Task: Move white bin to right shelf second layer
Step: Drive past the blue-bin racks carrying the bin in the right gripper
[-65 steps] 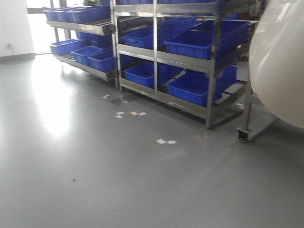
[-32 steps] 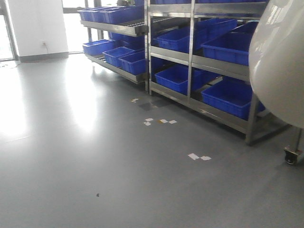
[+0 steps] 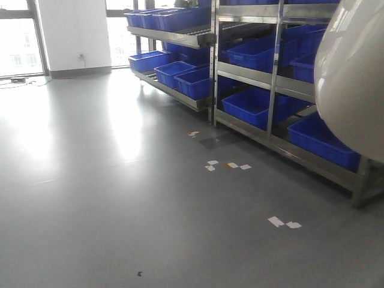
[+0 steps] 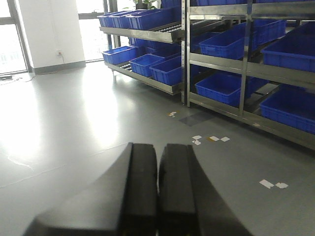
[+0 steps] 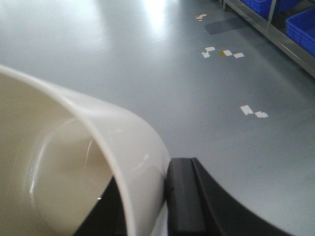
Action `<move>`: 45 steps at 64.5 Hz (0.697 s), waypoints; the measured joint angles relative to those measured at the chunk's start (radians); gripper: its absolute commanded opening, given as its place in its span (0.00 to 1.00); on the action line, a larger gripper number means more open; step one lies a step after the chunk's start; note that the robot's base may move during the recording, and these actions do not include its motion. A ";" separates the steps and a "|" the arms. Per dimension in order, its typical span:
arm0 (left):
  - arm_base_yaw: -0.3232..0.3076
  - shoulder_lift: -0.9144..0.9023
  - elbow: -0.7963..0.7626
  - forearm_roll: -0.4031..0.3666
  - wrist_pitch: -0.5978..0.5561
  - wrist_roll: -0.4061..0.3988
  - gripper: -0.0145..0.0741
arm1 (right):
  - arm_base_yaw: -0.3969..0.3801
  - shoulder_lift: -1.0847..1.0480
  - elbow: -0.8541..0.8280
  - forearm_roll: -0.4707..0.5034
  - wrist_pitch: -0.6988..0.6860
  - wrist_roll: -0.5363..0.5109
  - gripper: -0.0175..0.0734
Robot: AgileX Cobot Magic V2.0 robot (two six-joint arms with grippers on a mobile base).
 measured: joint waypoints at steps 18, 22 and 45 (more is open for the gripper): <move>0.000 0.000 0.000 0.000 0.000 0.000 0.26 | 0.000 0.000 0.000 0.000 0.000 0.000 0.26; 0.000 0.000 0.000 0.000 0.000 0.000 0.26 | 0.000 0.000 0.000 0.000 0.000 0.000 0.26; 0.000 0.000 0.000 0.000 0.000 0.000 0.26 | 0.000 0.000 0.000 0.000 0.000 0.000 0.26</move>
